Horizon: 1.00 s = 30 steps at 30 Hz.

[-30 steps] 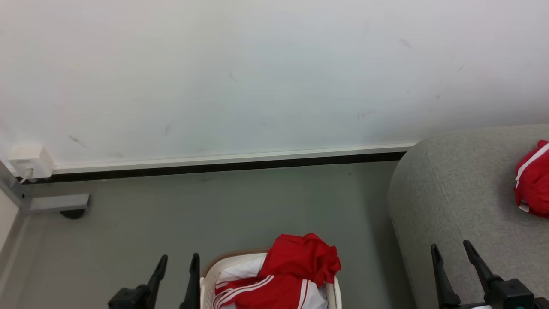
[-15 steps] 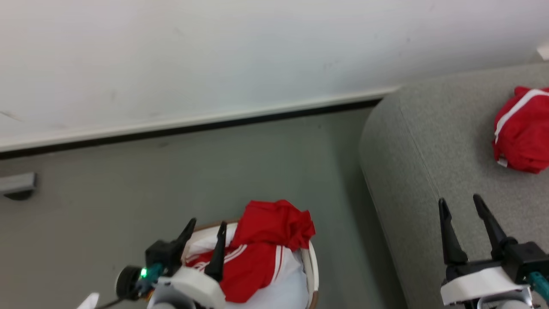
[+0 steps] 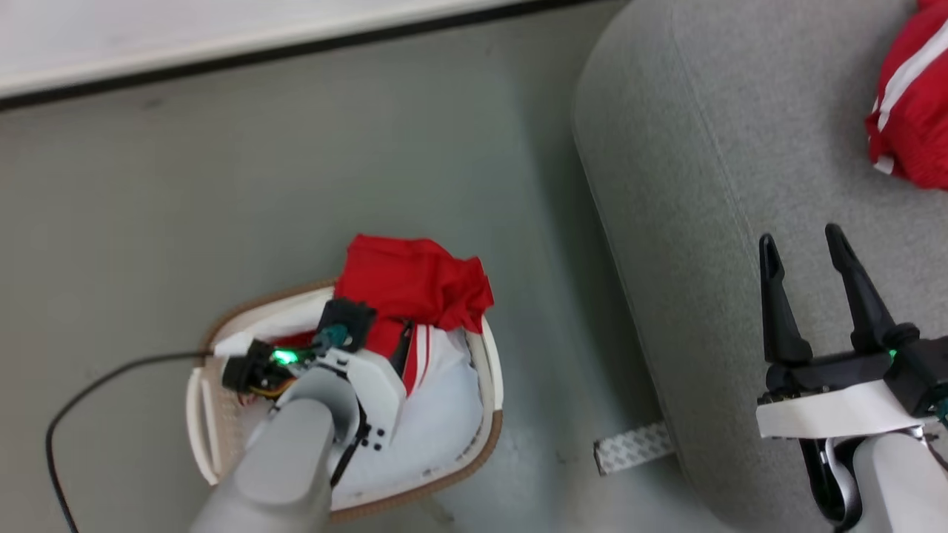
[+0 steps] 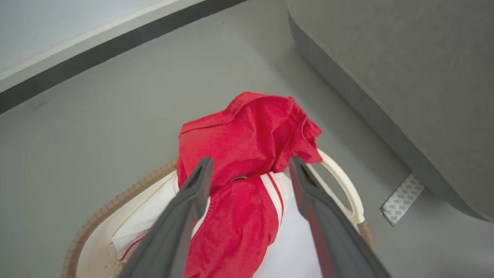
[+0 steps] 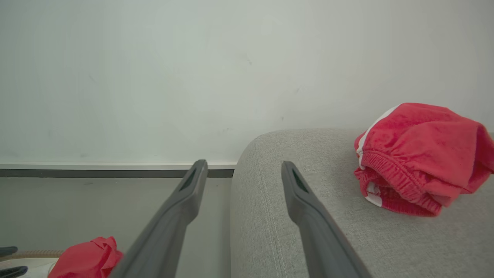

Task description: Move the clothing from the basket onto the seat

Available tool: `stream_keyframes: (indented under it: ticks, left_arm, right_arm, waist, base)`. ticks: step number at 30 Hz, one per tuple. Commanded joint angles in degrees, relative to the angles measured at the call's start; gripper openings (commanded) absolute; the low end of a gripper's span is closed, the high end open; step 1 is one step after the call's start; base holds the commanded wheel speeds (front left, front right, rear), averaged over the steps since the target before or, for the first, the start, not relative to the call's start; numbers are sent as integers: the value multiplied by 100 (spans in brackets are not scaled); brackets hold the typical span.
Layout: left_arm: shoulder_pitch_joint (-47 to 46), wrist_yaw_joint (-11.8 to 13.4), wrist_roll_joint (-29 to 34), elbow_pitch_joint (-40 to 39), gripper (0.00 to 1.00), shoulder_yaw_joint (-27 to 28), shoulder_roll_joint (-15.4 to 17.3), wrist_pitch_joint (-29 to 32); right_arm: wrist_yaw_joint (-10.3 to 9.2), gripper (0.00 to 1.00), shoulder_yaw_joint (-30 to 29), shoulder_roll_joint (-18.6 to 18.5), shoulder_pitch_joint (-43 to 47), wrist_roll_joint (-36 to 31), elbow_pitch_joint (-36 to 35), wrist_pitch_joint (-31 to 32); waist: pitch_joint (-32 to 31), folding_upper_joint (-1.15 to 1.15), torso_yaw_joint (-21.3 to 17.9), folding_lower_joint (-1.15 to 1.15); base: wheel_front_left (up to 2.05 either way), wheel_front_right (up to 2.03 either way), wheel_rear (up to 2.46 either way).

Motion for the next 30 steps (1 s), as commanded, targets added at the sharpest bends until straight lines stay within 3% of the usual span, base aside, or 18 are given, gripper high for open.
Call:
stream_keyframes:
  ticks: [1,13,24,27,28,29,30]
  left_arm:
    - [-153,22,89,115,100,-40,102,34]
    - [-1584,255,488,1391,100,-410,245,12]
    - [-2036,733,648,1842,100,-615,301,-191]
    - [-2096,735,637,1904,89,-653,341,-160]
    - [-2104,747,627,1919,79,-661,348,-169]
    - [-2113,758,617,1936,55,-669,352,-166]
    - [-2129,765,604,1947,36,-674,357,-161]
  right_arm:
    - [-12,100,16,-42,-121,53,-53,4]
    - [-12,100,112,-130,-524,200,-412,4]
    - [-12,100,169,-146,-569,246,-488,4]
    - [-12,100,177,-152,-560,277,-504,4]
    - [-12,100,176,-150,-547,275,-503,4]
    - [-12,100,178,-148,-535,271,-501,4]
    - [-12,100,180,-147,-524,273,-499,4]
  waist:
    - [530,0,-243,-2]
    - [1570,0,-289,-2]
    - [1819,0,-349,-2]
    - [1854,0,-394,-2]
    - [1863,0,-410,-2]
    - [1872,0,-423,-2]
    - [1880,0,-435,-2]
  base:
    - [0,0,0]
    - [0,0,0]
    - [0,0,0]
    - [0,0,0]
    - [0,0,0]
    - [0,0,0]
    - [0,0,0]
